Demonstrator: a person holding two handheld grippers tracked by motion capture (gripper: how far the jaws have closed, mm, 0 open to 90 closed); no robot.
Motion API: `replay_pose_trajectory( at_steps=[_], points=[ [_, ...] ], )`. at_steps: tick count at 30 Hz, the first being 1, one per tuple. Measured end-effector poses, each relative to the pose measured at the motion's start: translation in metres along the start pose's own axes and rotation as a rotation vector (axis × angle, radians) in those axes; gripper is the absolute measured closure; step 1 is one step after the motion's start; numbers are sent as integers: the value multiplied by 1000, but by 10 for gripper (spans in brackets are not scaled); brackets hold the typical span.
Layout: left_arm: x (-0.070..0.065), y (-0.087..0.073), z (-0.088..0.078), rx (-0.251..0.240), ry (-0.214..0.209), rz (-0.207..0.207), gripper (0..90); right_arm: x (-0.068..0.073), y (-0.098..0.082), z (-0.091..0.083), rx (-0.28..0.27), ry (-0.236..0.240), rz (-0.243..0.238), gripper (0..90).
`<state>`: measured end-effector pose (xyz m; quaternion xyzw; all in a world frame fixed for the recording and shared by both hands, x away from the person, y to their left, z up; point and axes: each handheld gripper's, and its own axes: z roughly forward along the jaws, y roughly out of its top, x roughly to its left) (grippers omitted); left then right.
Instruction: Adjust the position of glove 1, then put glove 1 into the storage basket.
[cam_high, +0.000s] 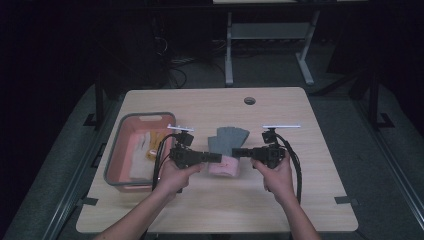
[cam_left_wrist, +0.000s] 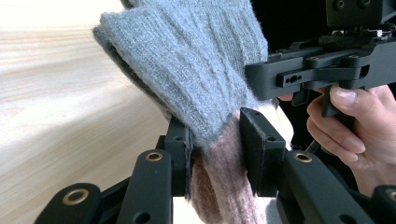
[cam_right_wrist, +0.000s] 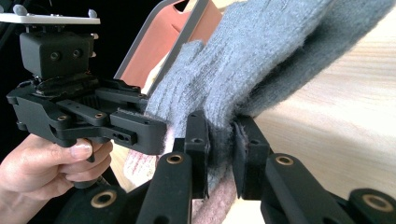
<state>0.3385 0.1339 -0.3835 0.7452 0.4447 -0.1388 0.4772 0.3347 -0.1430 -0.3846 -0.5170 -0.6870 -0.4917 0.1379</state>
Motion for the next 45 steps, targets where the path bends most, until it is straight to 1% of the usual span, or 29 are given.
replay_pose_trajectory(
  at_steps=[2,3,4,7,8,14,21,24,28,33,36,39,45],
  points=[
    [2,0,-3,-4,6,-3,657,1,2,3,3,1,-8,775],
    [2,0,-3,-3,11,-2,657,2,2,5,8,1,-2,775],
    [2,0,-4,-7,12,-6,657,2,3,6,9,2,-6,775],
    [3,-1,-8,-8,17,-6,657,4,5,10,17,6,-2,775],
    [4,-1,-10,-7,19,-4,658,5,5,11,18,6,-8,775],
    [5,-1,-18,-14,22,-6,660,9,8,17,28,15,-8,775],
    [7,-3,-29,-29,33,-5,661,17,11,25,37,15,-28,775],
    [8,-3,-34,-40,38,-13,661,22,14,28,43,16,-39,775],
    [10,-3,-41,-50,44,-20,661,25,18,34,54,26,-38,775],
    [13,-3,-50,-62,46,-32,662,31,23,41,67,27,-52,776],
    [15,-2,-55,-67,48,-31,661,34,26,45,64,37,-58,775],
    [16,-2,-58,-63,58,-30,661,34,26,49,69,43,-57,775],
    [18,-2,-63,-68,65,-32,662,37,29,55,76,47,-64,775]
  ],
)
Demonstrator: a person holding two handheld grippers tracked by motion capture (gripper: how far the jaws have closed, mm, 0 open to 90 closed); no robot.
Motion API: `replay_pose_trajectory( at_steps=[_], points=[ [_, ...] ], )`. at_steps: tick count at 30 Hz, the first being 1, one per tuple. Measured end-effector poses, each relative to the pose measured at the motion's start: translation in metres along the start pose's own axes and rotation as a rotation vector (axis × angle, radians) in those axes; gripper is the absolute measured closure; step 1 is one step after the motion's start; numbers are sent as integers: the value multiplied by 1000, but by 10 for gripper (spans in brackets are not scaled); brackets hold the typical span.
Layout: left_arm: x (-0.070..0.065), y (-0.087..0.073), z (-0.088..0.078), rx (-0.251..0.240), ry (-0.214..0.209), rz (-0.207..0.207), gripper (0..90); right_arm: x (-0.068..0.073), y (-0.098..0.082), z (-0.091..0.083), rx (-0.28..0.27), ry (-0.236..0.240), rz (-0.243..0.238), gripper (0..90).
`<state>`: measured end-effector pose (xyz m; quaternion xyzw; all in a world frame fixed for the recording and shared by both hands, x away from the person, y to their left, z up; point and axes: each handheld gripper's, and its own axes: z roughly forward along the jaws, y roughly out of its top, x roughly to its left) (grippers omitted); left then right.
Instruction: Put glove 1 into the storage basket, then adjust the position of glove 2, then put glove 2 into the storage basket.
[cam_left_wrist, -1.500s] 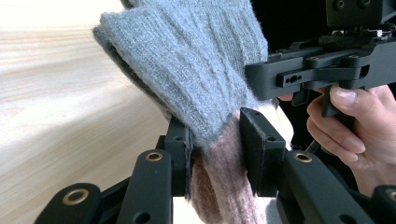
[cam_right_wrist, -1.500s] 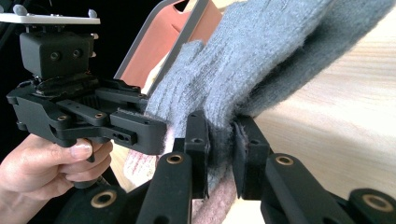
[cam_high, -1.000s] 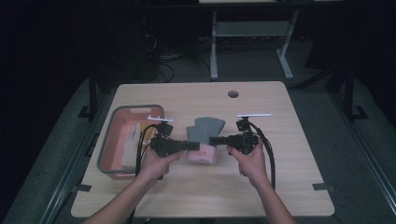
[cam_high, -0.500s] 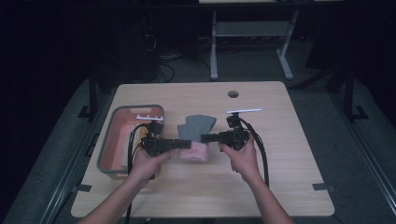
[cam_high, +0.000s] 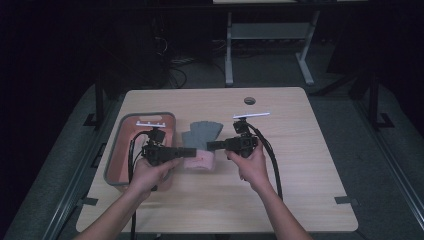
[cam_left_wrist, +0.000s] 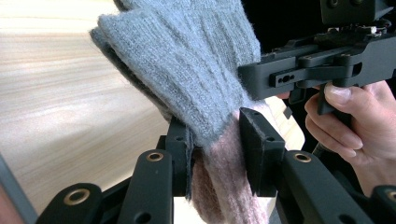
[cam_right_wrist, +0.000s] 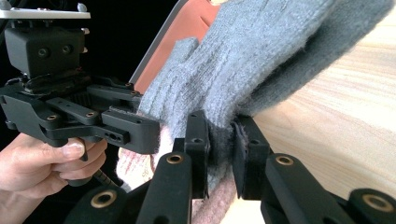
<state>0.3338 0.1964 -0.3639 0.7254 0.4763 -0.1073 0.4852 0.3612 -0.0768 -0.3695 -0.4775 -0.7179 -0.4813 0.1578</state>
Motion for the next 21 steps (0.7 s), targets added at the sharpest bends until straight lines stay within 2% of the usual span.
replay_pose_trajectory(
  at_steps=[21],
  points=[
    [7,-2,-16,-16,17,-9,663,8,8,14,24,6,-12,774]
  ],
)
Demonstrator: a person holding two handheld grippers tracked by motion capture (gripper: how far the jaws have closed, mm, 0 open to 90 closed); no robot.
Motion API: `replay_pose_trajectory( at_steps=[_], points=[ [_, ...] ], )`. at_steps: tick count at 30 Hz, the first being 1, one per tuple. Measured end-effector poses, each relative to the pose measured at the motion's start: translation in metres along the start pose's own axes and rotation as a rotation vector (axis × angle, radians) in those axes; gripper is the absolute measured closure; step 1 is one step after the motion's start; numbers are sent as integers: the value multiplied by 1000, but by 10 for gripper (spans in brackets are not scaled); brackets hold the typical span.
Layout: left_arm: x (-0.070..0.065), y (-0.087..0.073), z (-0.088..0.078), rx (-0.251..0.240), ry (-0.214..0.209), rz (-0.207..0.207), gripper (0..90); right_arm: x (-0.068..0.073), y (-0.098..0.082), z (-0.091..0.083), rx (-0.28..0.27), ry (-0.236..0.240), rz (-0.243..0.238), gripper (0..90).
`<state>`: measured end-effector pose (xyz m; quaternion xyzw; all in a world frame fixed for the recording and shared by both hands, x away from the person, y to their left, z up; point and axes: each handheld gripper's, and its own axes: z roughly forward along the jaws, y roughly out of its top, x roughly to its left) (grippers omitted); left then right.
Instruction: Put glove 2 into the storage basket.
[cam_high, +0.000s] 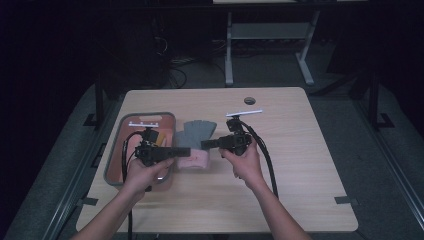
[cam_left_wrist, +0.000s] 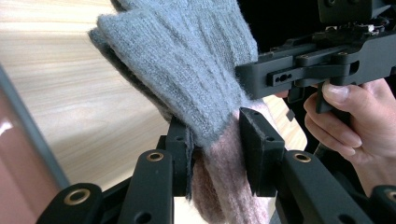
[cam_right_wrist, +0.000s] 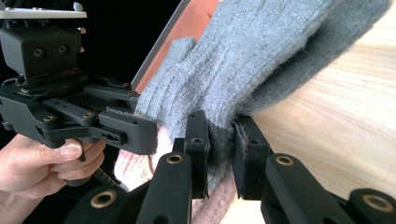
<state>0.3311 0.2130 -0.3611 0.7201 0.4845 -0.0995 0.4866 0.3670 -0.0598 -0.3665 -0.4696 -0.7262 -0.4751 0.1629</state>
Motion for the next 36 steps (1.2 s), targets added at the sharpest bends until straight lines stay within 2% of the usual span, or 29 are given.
replay_pose_trajectory(
  at_steps=[8,26,36],
  points=[
    [7,2,-14,-15,7,-10,664,8,9,12,16,4,-27,774],
    [18,5,-45,-34,57,-11,670,28,27,39,46,26,-71,774],
    [23,8,-56,-37,68,-23,673,33,33,49,47,45,-72,772]
  ],
)
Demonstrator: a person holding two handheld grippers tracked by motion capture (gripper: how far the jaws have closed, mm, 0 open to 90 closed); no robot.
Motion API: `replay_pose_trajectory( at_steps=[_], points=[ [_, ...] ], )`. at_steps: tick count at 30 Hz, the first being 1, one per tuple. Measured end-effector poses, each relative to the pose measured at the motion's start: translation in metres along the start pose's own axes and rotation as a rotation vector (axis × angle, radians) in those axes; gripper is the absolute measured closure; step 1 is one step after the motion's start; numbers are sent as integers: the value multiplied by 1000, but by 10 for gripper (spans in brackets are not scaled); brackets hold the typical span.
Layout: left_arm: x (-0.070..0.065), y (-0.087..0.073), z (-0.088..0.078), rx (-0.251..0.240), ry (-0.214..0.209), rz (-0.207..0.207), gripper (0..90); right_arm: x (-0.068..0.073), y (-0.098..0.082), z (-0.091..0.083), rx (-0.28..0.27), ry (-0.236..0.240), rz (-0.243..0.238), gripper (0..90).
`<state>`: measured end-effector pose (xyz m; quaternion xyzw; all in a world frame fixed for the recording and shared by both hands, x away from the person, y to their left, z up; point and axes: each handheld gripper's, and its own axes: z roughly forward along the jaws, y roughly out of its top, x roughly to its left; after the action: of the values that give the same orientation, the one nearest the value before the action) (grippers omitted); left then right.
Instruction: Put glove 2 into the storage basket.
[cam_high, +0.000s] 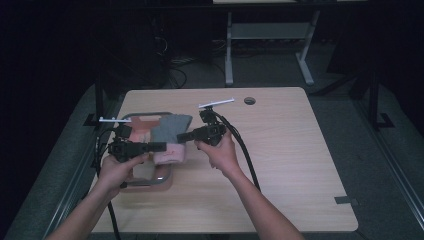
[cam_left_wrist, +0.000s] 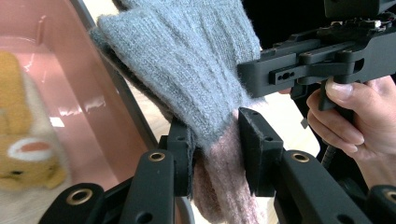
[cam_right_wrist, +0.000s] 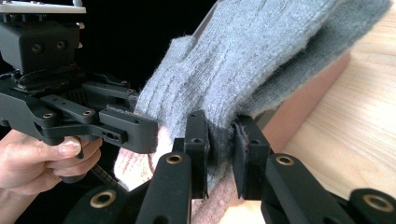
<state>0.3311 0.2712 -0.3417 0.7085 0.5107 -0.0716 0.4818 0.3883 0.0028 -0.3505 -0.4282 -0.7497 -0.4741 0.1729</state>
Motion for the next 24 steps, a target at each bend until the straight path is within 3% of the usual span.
replay_pose_trajectory(
  at_steps=[6,18,24],
  points=[
    [4,2,-8,0,10,1,673,3,4,8,3,14,-7,770],
    [14,5,-27,1,78,10,678,8,12,31,11,40,-1,765],
    [23,4,-33,8,93,-5,679,8,16,44,25,51,-4,762]
  ],
)
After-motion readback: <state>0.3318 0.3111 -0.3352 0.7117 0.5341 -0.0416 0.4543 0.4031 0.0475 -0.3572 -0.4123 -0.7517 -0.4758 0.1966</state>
